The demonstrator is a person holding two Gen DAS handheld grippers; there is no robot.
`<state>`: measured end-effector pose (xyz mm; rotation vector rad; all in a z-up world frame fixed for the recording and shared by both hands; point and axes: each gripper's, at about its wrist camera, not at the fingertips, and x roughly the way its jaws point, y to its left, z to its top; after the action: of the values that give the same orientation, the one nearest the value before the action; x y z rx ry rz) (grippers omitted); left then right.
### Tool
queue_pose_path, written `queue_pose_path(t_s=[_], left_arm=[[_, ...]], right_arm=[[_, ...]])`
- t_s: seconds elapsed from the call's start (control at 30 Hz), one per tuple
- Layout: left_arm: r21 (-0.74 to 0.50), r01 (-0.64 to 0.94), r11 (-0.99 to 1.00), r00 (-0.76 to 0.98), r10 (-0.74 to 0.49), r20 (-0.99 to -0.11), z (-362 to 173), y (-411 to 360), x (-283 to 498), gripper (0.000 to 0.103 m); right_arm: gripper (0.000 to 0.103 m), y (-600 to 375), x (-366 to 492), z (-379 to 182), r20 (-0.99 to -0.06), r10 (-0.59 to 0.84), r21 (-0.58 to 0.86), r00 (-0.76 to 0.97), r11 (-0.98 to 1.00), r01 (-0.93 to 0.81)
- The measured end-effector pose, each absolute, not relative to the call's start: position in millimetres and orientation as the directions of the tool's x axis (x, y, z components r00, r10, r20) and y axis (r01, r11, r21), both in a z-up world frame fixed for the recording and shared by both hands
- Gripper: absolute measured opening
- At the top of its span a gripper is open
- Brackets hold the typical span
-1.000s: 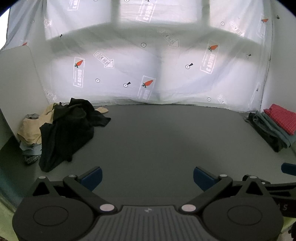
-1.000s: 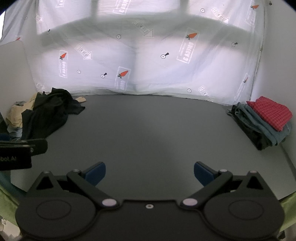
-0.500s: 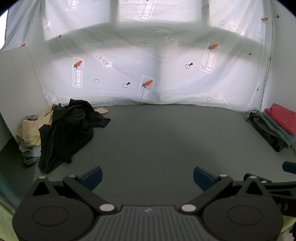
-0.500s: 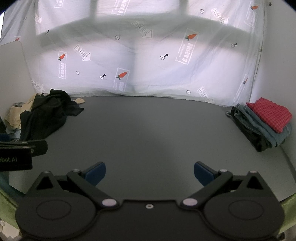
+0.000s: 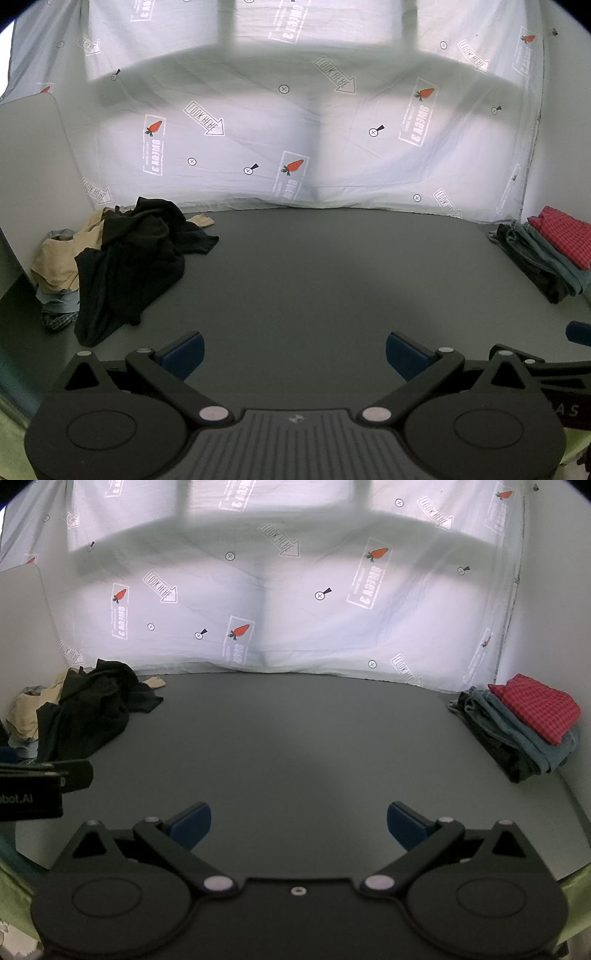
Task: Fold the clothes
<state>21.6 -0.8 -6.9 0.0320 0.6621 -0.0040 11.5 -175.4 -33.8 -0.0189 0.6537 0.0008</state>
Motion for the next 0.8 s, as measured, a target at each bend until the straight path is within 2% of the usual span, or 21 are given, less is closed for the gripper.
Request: queue_pose_path(t_s=[0.8], left_arm=[[0.046, 0.031, 0.998, 0.785, 0.004, -0.619, -5.1, -13.8, 20.3, 0.103]], right_arm=[[0.103, -184.6, 6.1, -33.9, -0.596, 0.012, 0.022, 0.803, 1.0, 0.002]])
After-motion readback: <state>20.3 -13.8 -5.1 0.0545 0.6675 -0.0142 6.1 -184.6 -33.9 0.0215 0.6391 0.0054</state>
